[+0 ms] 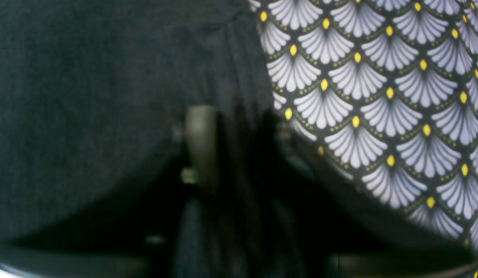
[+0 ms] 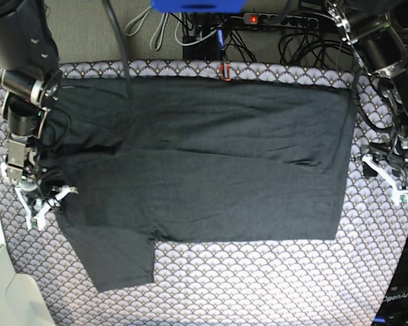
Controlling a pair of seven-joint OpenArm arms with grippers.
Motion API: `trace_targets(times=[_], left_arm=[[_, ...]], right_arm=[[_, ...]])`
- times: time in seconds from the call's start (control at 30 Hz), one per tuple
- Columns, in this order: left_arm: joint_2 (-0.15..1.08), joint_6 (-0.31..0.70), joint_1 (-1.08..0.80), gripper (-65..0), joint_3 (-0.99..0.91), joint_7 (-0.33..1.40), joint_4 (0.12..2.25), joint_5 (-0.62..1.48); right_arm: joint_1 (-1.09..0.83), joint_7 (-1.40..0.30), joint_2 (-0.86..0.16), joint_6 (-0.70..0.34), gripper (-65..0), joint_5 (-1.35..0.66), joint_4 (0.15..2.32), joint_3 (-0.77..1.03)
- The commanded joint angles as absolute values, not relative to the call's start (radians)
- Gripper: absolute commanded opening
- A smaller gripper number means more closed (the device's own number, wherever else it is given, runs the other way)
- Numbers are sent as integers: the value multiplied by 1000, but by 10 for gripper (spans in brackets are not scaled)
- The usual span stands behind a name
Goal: Fold the T-shirt properly
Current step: 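Move both grippers down to the shirt's side edges near the hem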
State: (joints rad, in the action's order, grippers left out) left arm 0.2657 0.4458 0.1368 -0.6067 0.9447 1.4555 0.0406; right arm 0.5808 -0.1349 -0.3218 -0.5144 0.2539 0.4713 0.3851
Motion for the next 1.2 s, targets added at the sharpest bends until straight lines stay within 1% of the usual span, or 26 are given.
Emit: trace_targets(times=[0.0,0.03,0.07,0.23,0.43,0.53,0.67,0.83,0.9,0.97,1.1,1.17], left_arm=[[283,443,159,-213,-610,929,1475,41],[283,443,160,-213,-610,929,1475,41],[283,443,162,-213,-610,929,1475,41],[280,443,211,-213,-607,928,1452,41],[278,443,337,-212,-605,917,1325,41],[280,441,417,-212,-605,906,1227,41],[282,441,516,-212,-588,782,1033,39],[286,441,591,-212,-464,625,808,39],[280,441,598,-212,-435,587,763,39],[278,440,598,-212,-417,555,734,41],[277,440,598,-212,-412,509,700,41],[277,440,598,-212,-415,487,677,44]], right_arm=[[593,-170,-331,-538,-594,260,476,384],[593,-170,-331,-538,-639,260,476,384],[593,-170,-331,-539,-650,260,478,383],[593,-170,-332,-576,-650,260,484,383],[593,-170,-331,-576,-650,260,484,383],[593,-170,-329,-576,-650,260,484,383],[593,-170,-325,-576,-650,260,484,383],[602,-168,-329,-579,-650,260,487,384],[602,-165,-331,-581,-650,260,499,384],[591,-166,-326,-584,-650,255,561,384],[542,-170,-312,-639,-650,255,661,384],[530,-170,-302,-647,-650,259,693,384]])
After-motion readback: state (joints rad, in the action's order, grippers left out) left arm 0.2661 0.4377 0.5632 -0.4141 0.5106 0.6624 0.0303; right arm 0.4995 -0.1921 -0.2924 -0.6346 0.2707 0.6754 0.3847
